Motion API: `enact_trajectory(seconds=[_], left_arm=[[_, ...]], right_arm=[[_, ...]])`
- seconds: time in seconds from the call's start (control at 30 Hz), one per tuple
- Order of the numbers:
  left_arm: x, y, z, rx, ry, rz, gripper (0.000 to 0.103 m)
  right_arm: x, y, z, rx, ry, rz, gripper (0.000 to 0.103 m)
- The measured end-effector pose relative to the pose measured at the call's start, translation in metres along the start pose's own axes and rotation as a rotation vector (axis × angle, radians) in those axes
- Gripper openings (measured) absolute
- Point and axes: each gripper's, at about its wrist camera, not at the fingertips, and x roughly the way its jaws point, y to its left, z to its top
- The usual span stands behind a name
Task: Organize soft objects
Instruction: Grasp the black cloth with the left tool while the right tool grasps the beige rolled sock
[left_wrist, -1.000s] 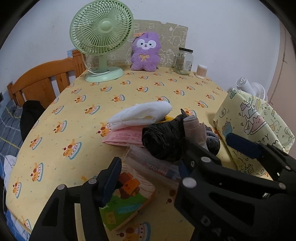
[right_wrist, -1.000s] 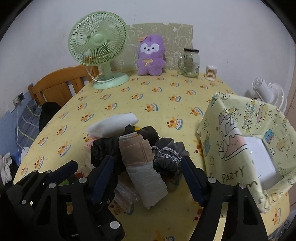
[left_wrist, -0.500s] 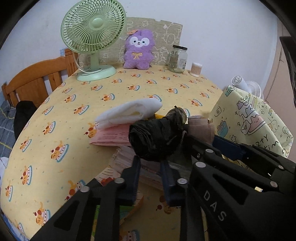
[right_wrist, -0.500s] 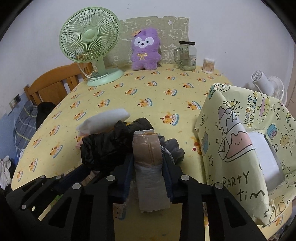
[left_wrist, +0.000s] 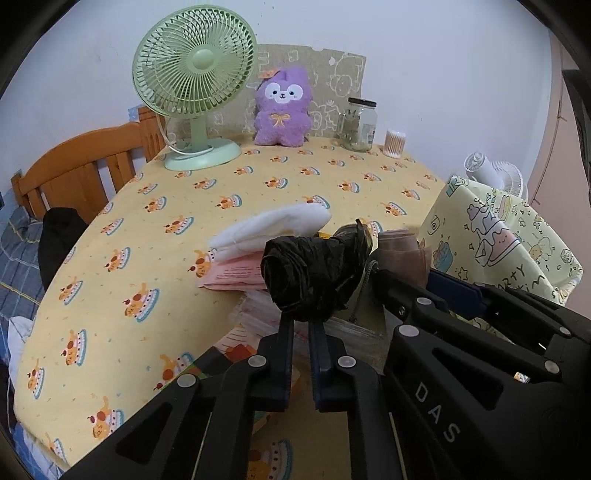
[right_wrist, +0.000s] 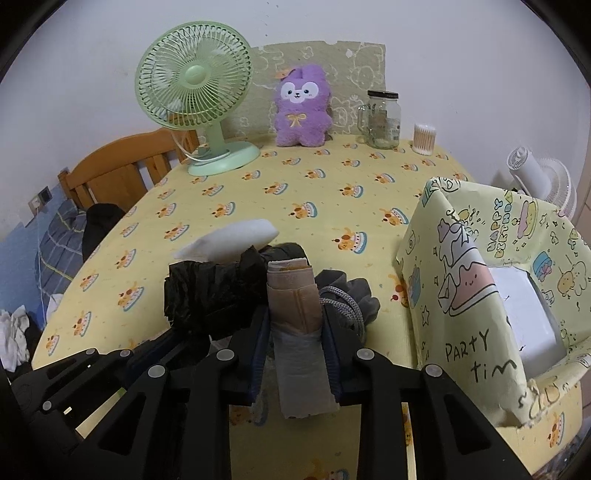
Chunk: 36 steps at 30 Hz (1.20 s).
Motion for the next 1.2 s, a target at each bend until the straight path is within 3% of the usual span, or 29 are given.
enact_trajectory(seconds=[1.07, 1.2], left_arm=[[-0.053, -0.014, 0.032, 0.036, -0.133, 0.0, 0.0], [-0.048, -0.014, 0.033, 0.034, -0.119, 0.012, 0.0]], right_arm=[[-0.058, -0.002, 0.029, 0.03, -0.12, 0.022, 0.028], [-0.059, -0.004, 0.03, 0.034, -0.121, 0.02, 0.028]])
